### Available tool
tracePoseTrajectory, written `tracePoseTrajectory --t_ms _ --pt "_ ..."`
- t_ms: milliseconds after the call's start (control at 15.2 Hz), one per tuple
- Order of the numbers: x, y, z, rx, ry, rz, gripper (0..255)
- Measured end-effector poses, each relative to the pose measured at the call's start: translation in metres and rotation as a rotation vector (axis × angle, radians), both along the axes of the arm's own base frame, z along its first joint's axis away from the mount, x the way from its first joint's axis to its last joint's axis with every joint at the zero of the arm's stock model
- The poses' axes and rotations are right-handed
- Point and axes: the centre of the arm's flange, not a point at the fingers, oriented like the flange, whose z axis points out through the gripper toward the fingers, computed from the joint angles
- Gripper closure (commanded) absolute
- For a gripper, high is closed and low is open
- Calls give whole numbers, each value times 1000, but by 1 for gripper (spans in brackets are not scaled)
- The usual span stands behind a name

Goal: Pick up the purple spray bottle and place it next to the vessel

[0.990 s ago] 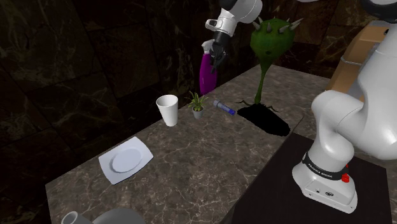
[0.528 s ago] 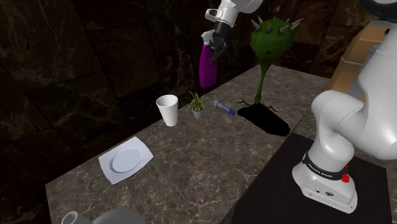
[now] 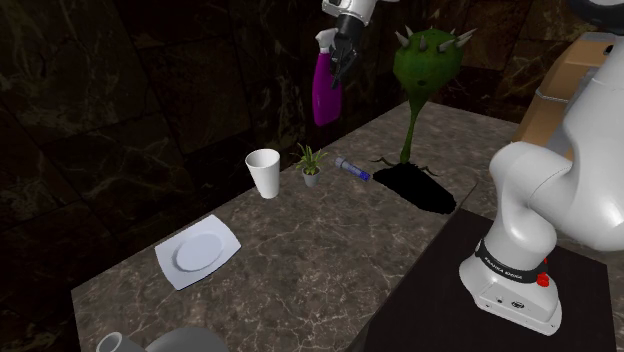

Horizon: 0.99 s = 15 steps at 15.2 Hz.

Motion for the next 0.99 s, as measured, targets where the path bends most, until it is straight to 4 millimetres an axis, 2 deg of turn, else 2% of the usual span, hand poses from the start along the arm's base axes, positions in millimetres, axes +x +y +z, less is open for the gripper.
tracePoseTrajectory --t_ms 990 --pt "0 0 80 -1 0 0 255"
